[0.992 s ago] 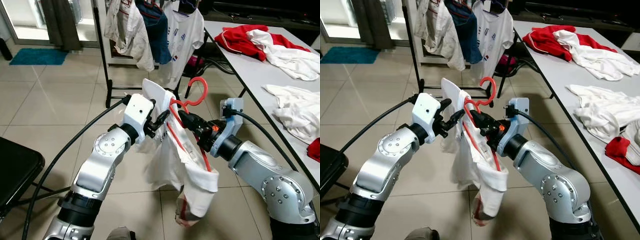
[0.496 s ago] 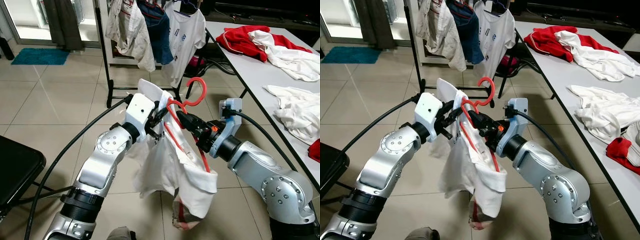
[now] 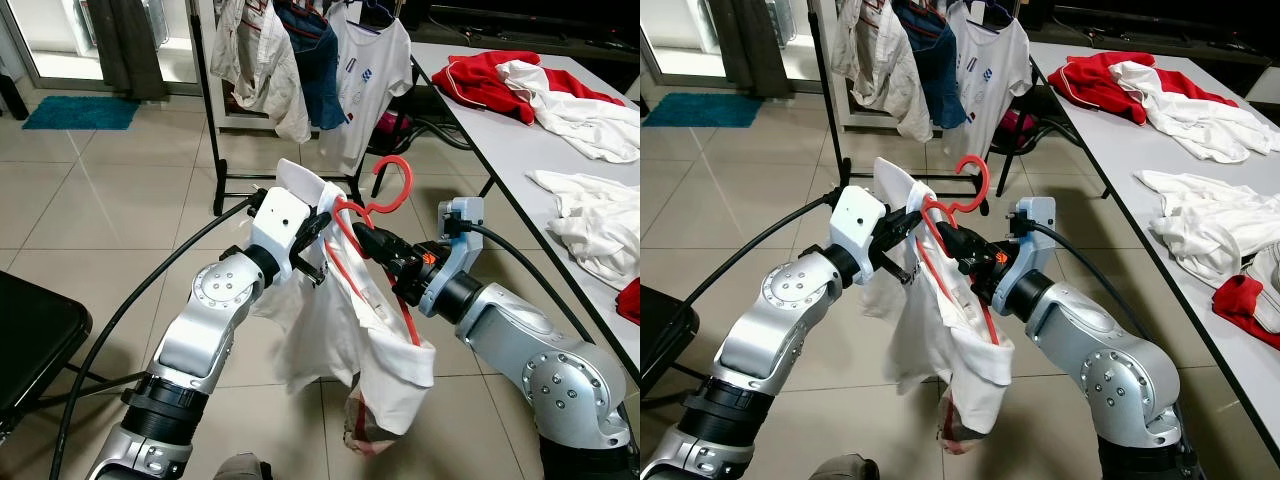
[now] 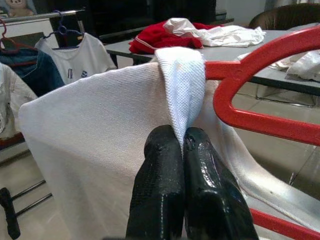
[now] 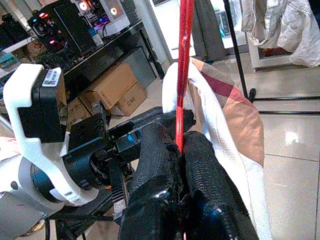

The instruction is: Hang hanger

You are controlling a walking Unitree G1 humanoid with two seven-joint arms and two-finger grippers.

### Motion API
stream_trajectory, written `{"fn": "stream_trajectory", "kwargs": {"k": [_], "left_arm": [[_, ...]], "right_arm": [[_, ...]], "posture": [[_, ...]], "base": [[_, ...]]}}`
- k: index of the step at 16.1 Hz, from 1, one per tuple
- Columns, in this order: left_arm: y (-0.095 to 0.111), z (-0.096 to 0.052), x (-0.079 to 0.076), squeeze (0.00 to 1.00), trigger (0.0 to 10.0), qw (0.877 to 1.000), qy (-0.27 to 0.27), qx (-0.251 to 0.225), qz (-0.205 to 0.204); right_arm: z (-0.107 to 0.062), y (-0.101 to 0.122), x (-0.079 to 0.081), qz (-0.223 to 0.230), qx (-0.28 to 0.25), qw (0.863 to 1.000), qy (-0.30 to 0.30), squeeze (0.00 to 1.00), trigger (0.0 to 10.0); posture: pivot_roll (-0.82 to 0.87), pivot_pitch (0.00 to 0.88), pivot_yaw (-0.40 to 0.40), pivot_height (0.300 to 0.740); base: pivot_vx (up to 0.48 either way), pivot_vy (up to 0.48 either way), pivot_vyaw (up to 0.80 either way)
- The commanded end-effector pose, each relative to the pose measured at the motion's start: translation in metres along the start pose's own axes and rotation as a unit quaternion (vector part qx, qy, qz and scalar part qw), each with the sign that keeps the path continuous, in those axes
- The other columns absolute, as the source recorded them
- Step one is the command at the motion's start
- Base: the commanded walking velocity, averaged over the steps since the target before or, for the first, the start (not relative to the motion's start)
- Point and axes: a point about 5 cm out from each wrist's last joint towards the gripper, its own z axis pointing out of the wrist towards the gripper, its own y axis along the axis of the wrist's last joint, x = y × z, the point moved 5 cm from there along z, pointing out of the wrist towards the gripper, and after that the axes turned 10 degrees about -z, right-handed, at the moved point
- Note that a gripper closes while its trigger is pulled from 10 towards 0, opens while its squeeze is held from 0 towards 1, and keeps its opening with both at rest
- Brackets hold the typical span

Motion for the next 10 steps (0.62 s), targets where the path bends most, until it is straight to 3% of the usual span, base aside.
{"fn": "stream_trajectory", "kwargs": {"k": [1, 3, 6, 10], "left_arm": [[0.006, 0.001, 0.005, 0.0, 0.0, 1.0, 0.014, -0.012, -0.008], [0.008, -0.003, 0.017, 0.0, 0.0, 0.998, 0.048, -0.026, -0.029], [0.007, -0.014, 0.041, 0.0, 0.0, 0.986, 0.124, -0.044, -0.099], [0.001, -0.017, 0.044, 0.0, 0.0, 0.982, 0.141, -0.043, -0.117]], "right_arm": [[-0.004, 0.005, -0.001, -0.007, -0.008, 1.0, -0.009, 0.0, 10.0], [-0.004, 0.002, -0.005, -0.005, -0.002, 1.0, -0.024, 0.0, 10.0], [-0.006, -0.017, -0.036, 0.019, 0.031, 0.991, -0.131, 0.0, 10.0], [-0.01, -0.029, -0.048, 0.022, 0.06, 0.981, -0.183, 0.0, 10.0]], "posture": [[0.01, 0.0, -0.06, 0.74], [0.01, 0.0, -0.061, 0.74], [0.01, 0.0, -0.067, 0.74], [0.01, 0.0, -0.07, 0.74]], "base": [[0.0, 0.0, 0.0], [0.0, 0.0, 0.0], [0.0, 0.0, 0.0], [0.0, 0.0, 0.0]]}}
